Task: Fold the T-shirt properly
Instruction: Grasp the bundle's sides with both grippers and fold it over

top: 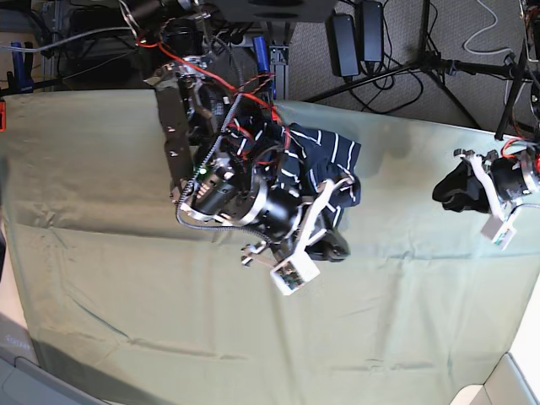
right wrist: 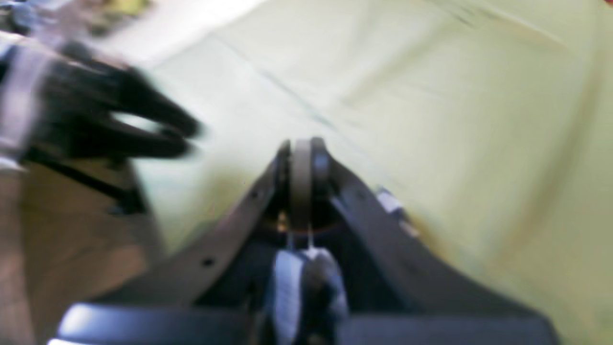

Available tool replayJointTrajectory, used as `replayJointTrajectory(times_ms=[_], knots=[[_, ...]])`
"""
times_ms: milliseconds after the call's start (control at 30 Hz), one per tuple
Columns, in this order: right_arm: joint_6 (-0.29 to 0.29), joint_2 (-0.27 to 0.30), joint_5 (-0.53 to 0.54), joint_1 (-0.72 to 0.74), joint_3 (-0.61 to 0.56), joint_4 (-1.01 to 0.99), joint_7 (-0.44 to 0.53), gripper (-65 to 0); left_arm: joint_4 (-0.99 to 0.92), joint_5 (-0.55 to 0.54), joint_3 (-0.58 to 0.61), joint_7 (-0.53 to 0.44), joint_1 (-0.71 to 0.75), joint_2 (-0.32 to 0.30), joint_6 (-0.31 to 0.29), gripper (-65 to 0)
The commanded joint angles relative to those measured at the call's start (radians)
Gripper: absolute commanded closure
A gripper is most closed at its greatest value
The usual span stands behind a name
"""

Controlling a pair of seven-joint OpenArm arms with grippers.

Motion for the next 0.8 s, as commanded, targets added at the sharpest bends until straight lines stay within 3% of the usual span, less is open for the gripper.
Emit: replayJointTrajectory(times_ms=[0, 267, 333, 467, 667, 767], knots=[[0.064, 0.021, 0.007, 0.019, 0.034, 0.014, 0.032, 0.0, 0.060, -0.023, -0.018, -0.016, 0.008, -0.020, -0.009, -17.8], [0.064, 0.167, 0.014, 0.025, 0.230, -0.071, 0.103, 0.0, 0.459, 0.054, -0.019, -0.061, 0.243, -0.002, -0.009, -4.1], [0.064, 0.192, 0.031, 0.036, 0.235, -0.114, 0.103, 0.0, 0.467, 0.094, -0.017, -0.105, 0.273, 0.027, -0.009, 0.0], [0.064, 0.203, 0.049, 0.065, 0.233, -0.198, 0.104, 0.0, 0.426, 0.164, 0.030, -0.141, 0.280, 0.093, -0.009, 0.0], [0.064, 0.203, 0.070, 0.126, 0.203, -0.288, 0.107, 0.0, 0.352, 0.375, 0.255, -0.285, 0.256, 0.113, -0.009, 0.0], [0.064, 0.203, 0.069, 0.157, 0.182, -0.349, 0.108, 0.0, 0.305, 0.424, 0.361, -0.304, 0.219, 0.117, -0.009, 0.0]])
